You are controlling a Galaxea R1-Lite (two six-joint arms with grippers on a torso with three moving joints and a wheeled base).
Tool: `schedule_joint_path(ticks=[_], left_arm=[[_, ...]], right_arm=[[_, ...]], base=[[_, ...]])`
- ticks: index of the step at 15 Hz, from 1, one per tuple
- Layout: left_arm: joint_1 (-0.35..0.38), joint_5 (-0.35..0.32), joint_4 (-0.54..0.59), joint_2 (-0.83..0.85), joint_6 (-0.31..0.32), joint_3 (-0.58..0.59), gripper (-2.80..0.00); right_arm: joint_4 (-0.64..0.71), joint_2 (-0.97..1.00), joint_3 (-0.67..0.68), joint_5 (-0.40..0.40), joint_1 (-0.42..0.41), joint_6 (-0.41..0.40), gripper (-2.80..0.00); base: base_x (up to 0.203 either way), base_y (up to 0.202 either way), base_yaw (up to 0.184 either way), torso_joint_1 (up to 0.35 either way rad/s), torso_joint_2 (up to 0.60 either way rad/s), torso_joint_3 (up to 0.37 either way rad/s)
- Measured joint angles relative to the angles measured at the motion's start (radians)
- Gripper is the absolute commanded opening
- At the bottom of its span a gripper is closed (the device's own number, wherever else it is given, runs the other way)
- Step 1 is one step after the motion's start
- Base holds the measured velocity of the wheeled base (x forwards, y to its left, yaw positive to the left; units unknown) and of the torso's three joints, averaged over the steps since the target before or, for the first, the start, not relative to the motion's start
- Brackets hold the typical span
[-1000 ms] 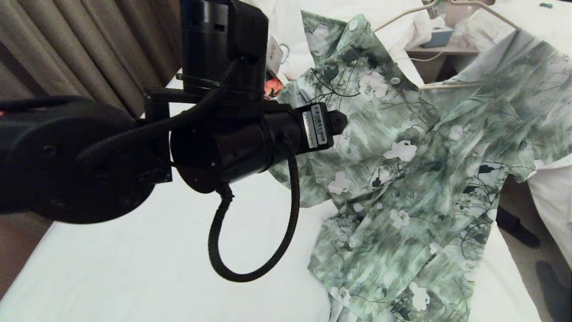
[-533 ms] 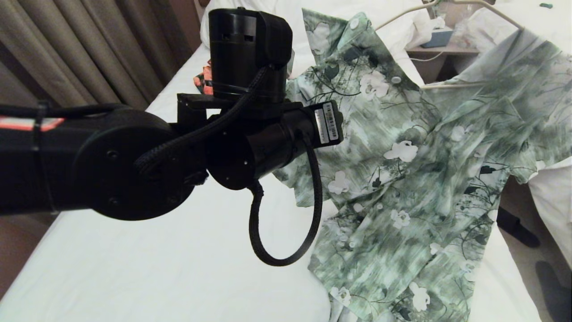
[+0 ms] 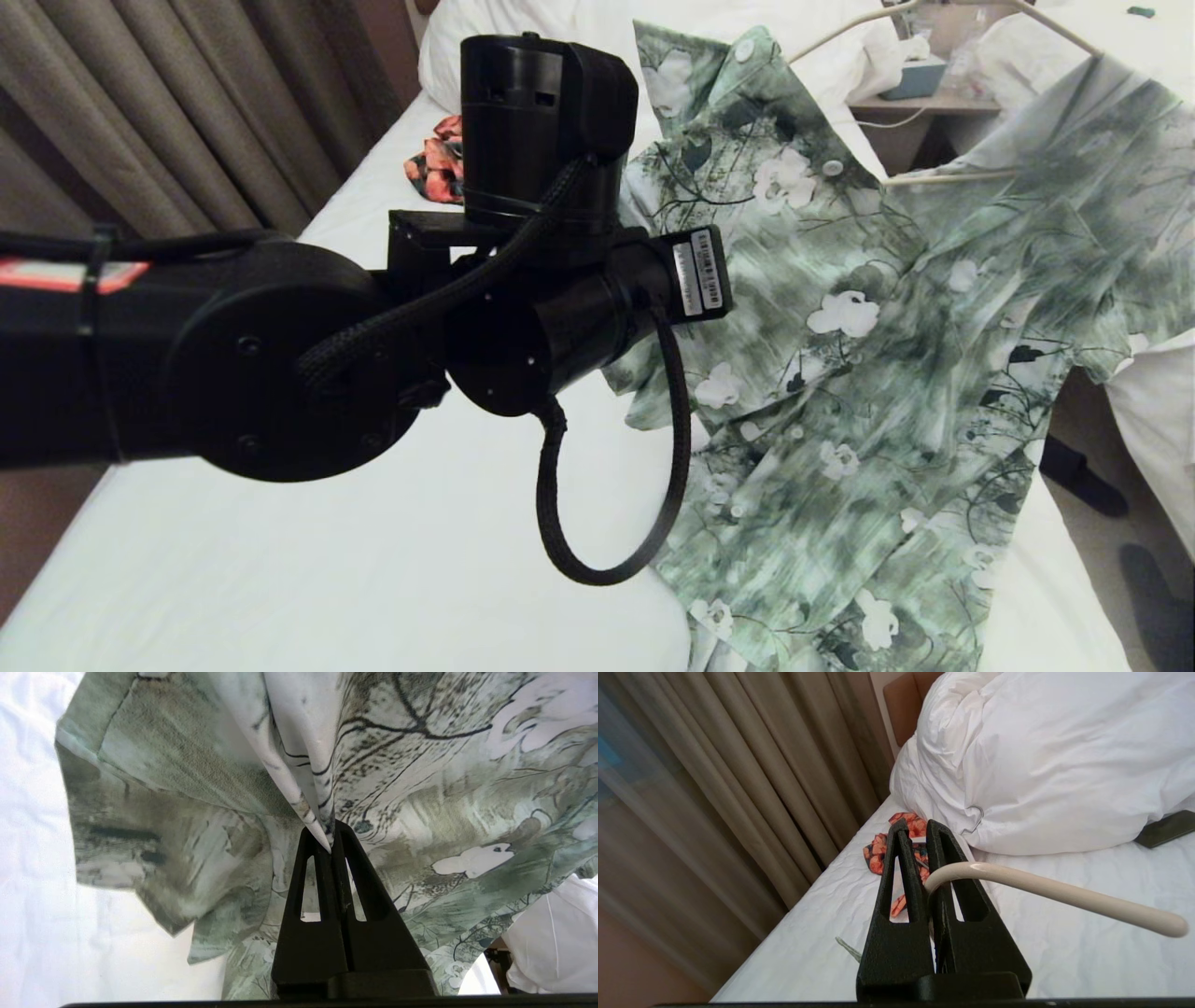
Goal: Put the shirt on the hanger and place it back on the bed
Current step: Take the clothes hanger out of the clothes
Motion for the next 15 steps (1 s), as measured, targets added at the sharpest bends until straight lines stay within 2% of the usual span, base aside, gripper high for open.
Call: schedule_joint_path(ticks=[4, 9, 12, 15], left_arm=[[-0.02, -0.001, -0.003, 0.003, -0.006, 0.036, -2.8], [-0.049, -0.001, -0.081, 0.012, -0.003, 0.147, -2.8], [-0.051, 0.001, -0.106, 0.001, -0.001, 0.161, -2.8], [-0.067, 0.057, -0.115, -0.023, 0.013, 0.153, -2.8]], right_arm=[[0.0, -0.002, 0.0, 0.0, -0.002, 0.0, -2.8], [0.0, -0.003, -0.004, 0.0, -0.002, -0.001, -2.8], [0.0, -0.002, -0.003, 0.0, -0.004, -0.001, -2.8], [0.0, -0.002, -0.003, 0.0, -0.004, -0.003, -2.8]], base=[[0.0, 0.0, 0.0, 0.0, 0.0, 0.0], [0.0, 0.0, 0.0, 0.0, 0.0, 0.0], [0.0, 0.0, 0.0, 0.0, 0.0, 0.0], [0.0, 0.0, 0.0, 0.0, 0.0, 0.0]])
